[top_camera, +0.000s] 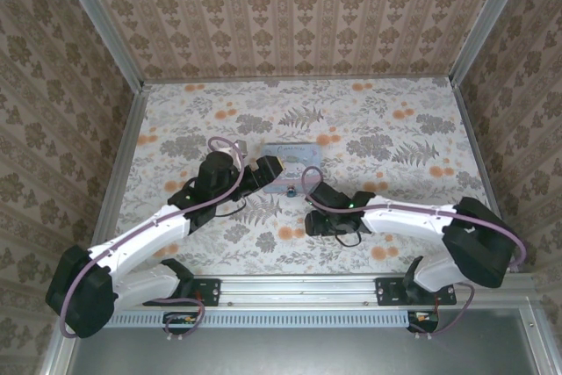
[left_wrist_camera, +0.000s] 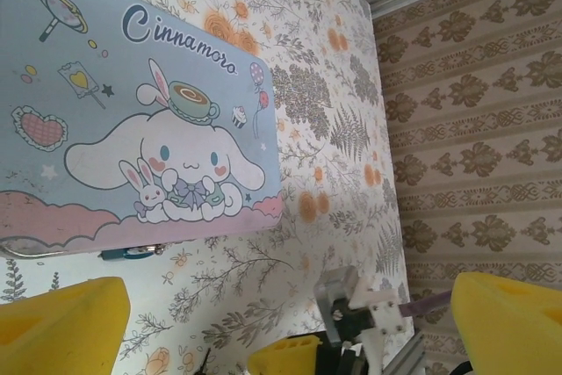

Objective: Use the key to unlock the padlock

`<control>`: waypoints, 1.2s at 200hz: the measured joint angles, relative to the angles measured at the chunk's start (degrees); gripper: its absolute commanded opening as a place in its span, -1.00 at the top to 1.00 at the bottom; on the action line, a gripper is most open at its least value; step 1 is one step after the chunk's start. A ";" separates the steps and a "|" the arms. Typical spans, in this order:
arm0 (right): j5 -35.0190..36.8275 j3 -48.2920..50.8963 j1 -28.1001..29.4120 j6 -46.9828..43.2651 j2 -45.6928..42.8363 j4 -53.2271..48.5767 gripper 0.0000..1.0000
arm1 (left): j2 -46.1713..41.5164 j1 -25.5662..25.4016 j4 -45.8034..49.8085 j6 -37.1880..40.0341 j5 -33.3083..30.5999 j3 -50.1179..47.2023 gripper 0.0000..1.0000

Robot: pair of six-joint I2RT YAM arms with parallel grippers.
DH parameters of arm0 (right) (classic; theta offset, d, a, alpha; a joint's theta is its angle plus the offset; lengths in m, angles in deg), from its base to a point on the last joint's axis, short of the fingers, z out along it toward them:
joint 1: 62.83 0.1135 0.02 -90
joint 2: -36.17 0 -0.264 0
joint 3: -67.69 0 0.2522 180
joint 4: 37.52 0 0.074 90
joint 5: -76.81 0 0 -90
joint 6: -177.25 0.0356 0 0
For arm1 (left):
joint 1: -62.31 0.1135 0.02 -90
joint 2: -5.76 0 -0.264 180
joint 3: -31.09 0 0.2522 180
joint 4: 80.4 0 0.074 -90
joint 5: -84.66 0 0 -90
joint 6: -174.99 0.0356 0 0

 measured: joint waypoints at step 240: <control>12.04 -9.22 8.41 -2.58 12.81 -5.73 0.45 | -1.95 2.95 0.85 0.02 0.96 -1.66 -0.94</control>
